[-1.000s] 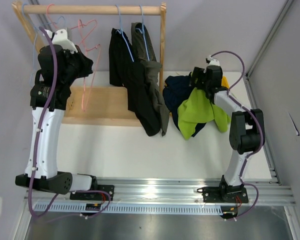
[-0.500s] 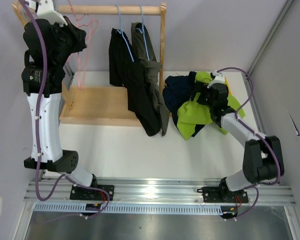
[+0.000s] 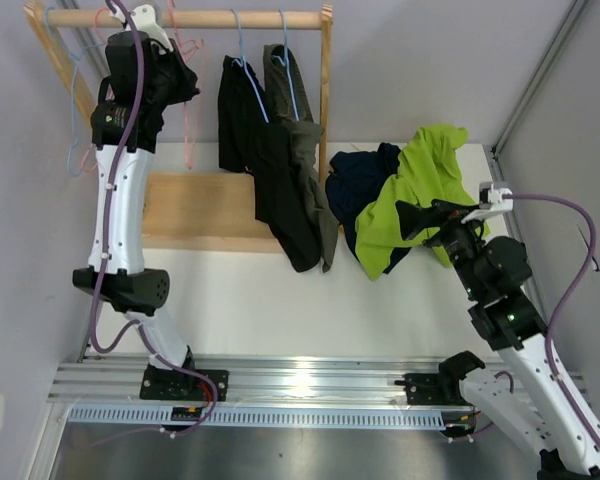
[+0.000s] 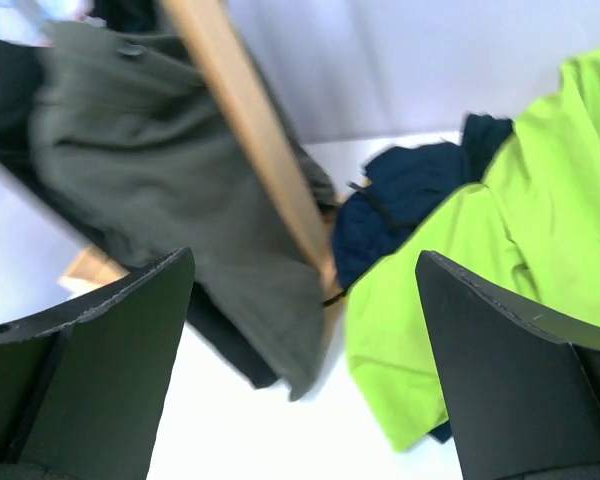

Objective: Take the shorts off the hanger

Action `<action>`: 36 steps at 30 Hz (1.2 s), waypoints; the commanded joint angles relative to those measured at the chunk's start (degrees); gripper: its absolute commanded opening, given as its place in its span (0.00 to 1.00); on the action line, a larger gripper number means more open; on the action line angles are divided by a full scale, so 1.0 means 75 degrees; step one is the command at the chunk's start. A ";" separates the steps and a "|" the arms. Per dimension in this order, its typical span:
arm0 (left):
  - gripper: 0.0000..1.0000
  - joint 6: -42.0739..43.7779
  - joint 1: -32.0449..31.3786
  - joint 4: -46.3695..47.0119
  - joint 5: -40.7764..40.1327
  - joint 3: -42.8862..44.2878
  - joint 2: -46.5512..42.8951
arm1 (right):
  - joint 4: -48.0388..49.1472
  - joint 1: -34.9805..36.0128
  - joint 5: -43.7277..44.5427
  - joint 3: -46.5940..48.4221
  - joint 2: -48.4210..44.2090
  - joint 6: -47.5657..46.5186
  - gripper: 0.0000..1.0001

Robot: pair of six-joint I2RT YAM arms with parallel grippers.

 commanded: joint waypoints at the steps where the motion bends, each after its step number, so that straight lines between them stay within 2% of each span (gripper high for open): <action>1: 0.00 -0.0071 0.0041 0.0428 -0.0163 -0.0444 -0.0717 | -0.1056 0.0346 0.0449 0.0020 -0.0488 -0.0044 0.99; 3: 0.00 -0.0141 0.0041 0.0627 -0.0199 -0.0833 -0.0999 | -0.1279 0.0474 0.0567 0.0206 -0.0559 -0.0137 0.99; 4: 0.04 -0.0153 0.0041 0.0674 -0.0222 -0.1345 -0.1244 | -0.1326 0.0487 0.0591 0.0289 -0.0524 -0.0161 0.99; 7: 0.13 -0.0188 0.0041 0.0675 -0.0222 -0.1840 -0.1515 | -0.1514 0.0534 0.0591 0.0581 -0.0384 -0.0173 0.99; 9: 0.20 -0.0165 0.0041 0.0512 -0.0269 -0.1971 -0.1586 | -0.1538 0.0569 0.0556 0.0629 -0.0372 -0.0080 0.99; 14: 0.25 -0.0071 0.0041 0.0382 -0.0351 -0.2322 -0.1971 | -0.1725 0.0686 0.0567 0.0583 -0.0512 0.0108 0.99; 17: 0.41 -0.0071 0.0041 0.0230 -0.0142 -0.2207 -0.2241 | -0.1842 0.0768 0.0603 0.0594 -0.0629 0.0132 0.99; 18: 0.55 -0.0071 0.0041 0.0218 -0.0001 -0.2183 -0.2323 | -0.1877 0.0780 0.0614 0.0606 -0.0664 0.0143 0.99; 19: 0.62 -0.0094 0.0006 0.0206 0.0151 -0.2171 -0.2382 | -0.1901 0.0803 0.0638 0.0606 -0.0688 0.0155 0.99; 21: 0.76 -0.0118 -0.0099 0.0125 0.0819 -0.1773 -0.2453 | -0.1925 0.0838 0.0673 0.0629 -0.0700 0.0167 0.99; 22: 0.78 -0.0118 -0.0285 -0.0073 0.0948 -0.1471 -0.2430 | -0.1925 0.0838 0.0673 0.0630 -0.0700 0.0167 0.99; 26: 0.81 -0.0118 -0.0861 -0.0298 0.1102 -0.0964 -0.2347 | -0.1925 0.0897 0.0685 0.0630 -0.0630 0.0214 1.00; 36: 0.79 -0.0563 -0.1388 0.0686 0.1442 -0.1924 -0.2219 | -0.2030 0.1108 0.0907 0.0665 -0.0606 0.0179 0.99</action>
